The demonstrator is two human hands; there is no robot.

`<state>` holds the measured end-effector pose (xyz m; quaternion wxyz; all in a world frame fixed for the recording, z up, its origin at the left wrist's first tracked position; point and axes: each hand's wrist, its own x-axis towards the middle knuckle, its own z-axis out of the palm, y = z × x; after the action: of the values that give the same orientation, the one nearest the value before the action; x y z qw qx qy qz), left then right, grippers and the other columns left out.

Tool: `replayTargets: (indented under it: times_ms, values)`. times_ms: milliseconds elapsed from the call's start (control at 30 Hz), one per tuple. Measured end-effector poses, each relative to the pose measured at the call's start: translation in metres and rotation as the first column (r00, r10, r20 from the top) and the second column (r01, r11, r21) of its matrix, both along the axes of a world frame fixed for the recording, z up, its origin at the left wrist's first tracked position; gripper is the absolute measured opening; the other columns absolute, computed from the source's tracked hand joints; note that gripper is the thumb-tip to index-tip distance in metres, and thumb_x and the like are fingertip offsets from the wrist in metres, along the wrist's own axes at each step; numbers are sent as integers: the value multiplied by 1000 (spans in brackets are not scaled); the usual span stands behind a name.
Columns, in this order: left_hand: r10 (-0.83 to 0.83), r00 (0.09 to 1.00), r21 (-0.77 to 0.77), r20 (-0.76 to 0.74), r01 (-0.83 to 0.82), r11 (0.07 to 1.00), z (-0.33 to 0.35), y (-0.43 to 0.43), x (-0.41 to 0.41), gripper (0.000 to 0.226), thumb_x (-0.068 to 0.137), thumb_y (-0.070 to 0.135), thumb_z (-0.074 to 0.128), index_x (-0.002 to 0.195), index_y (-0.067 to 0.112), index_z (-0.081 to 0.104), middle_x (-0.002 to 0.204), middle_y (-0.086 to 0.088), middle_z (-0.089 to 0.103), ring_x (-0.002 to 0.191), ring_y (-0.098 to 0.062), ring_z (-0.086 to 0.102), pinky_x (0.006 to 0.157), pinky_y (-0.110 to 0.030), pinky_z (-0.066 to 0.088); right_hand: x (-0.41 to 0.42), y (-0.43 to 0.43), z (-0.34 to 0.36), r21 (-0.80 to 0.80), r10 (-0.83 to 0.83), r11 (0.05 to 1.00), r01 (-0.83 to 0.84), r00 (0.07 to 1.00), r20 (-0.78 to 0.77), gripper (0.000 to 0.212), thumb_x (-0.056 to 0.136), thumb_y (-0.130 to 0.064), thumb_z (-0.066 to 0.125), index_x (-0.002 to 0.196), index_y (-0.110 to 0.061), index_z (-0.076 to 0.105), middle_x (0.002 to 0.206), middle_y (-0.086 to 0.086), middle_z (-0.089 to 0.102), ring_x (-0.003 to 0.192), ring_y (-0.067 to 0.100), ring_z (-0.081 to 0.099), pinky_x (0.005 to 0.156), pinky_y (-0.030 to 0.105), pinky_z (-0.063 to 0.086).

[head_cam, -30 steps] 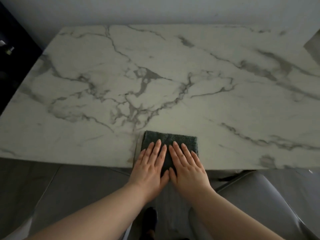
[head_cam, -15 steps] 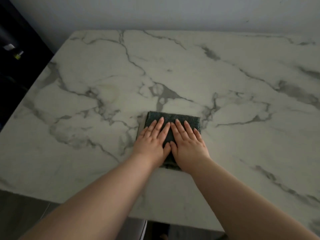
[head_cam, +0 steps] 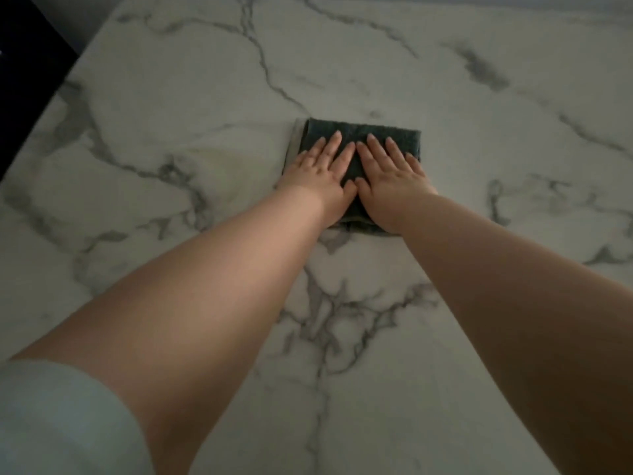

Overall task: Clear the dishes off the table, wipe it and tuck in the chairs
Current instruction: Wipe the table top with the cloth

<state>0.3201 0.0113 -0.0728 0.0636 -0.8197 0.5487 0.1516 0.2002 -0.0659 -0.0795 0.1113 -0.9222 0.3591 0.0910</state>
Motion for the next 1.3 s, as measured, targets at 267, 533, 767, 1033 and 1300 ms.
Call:
replayTargets:
  times_ms: [267, 533, 767, 1033, 1300]
  values:
    - [32, 999, -13, -12, -32, 999, 3, 60, -42, 65, 99, 49, 19, 154, 26, -9, 161, 3, -18, 149, -17, -11, 121, -35, 1, -40, 52, 8, 60, 43, 997, -43, 999, 0, 62, 100, -45, 20, 154, -26, -3, 161, -7, -10, 148, 16, -9, 119, 37, -1]
    - [55, 997, -17, -61, -56, 998, 5, 195, -172, 67, 100, 47, 23, 154, 25, -11, 160, 1, -21, 149, -18, -13, 120, -35, -2, -168, 184, 10, 83, 84, 993, -84, 996, 12, 62, 99, -46, 15, 154, -26, -6, 161, -7, -13, 147, 15, -13, 119, 35, -4]
    - [-37, 989, -62, -146, 28, 998, 4, 249, -309, 69, 95, 44, 21, 154, 23, -7, 161, -1, -20, 149, -22, -13, 119, -38, -8, -317, 245, 5, 35, 8, 999, -8, 1000, -3, 69, 89, -56, 10, 152, -28, 8, 159, -11, 1, 148, 14, 1, 118, 33, 3]
    - [-83, 983, -118, -164, 64, 991, -1, 275, -277, 59, 100, 41, 21, 154, 31, -1, 161, 9, -15, 149, -11, -9, 119, -32, -4, -282, 275, 8, 46, -74, 996, 75, 997, -24, 78, 79, -60, -11, 151, -29, -13, 153, -13, -26, 138, 9, -26, 118, 34, -7]
    - [115, 992, -186, -59, -124, 975, -2, 362, -124, 61, 89, 40, 27, 147, 25, 39, 157, 1, 31, 142, -19, 36, 114, -38, 30, -111, 337, 12, 100, 94, 990, -100, 994, 61, 64, 99, -49, 17, 153, -26, -8, 160, -9, -17, 146, 16, -17, 119, 38, -6]
